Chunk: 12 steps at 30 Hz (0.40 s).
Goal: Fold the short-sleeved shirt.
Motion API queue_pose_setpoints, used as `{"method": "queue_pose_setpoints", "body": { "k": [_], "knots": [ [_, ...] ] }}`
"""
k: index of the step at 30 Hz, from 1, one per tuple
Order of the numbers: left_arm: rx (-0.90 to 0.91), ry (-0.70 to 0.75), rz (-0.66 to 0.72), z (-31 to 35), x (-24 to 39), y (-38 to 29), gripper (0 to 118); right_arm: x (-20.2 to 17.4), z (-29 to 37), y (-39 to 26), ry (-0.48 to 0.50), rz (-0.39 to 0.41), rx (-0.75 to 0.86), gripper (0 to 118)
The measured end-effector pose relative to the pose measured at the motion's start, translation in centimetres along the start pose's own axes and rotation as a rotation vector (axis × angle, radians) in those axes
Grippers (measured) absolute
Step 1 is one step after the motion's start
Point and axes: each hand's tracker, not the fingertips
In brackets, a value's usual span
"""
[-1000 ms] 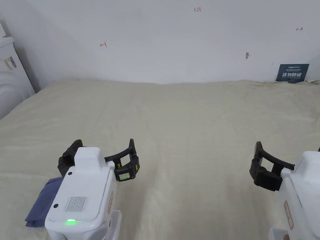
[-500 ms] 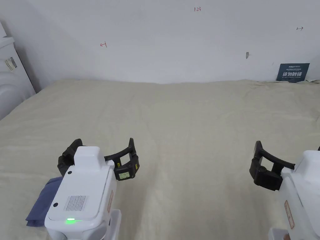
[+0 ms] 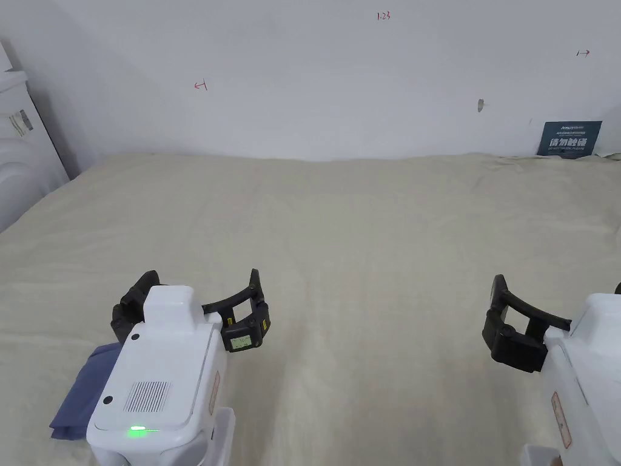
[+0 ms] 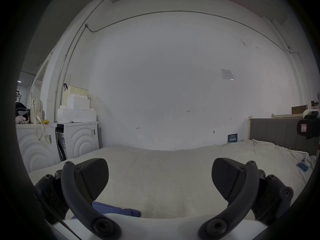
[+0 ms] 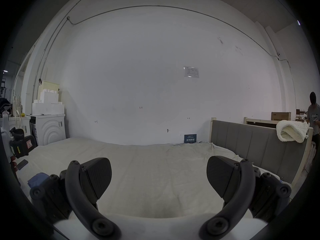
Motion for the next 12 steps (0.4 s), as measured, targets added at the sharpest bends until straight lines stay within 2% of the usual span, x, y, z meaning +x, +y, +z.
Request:
{"method": "queue_pose_setpoints", "body": {
  "k": [12],
  "knots": [
    [0.000,-0.004,0.000,0.16,-0.01,0.04,118,0.02,0.16,-0.03,0.002,-0.002,-0.001,111]
  ]
}}
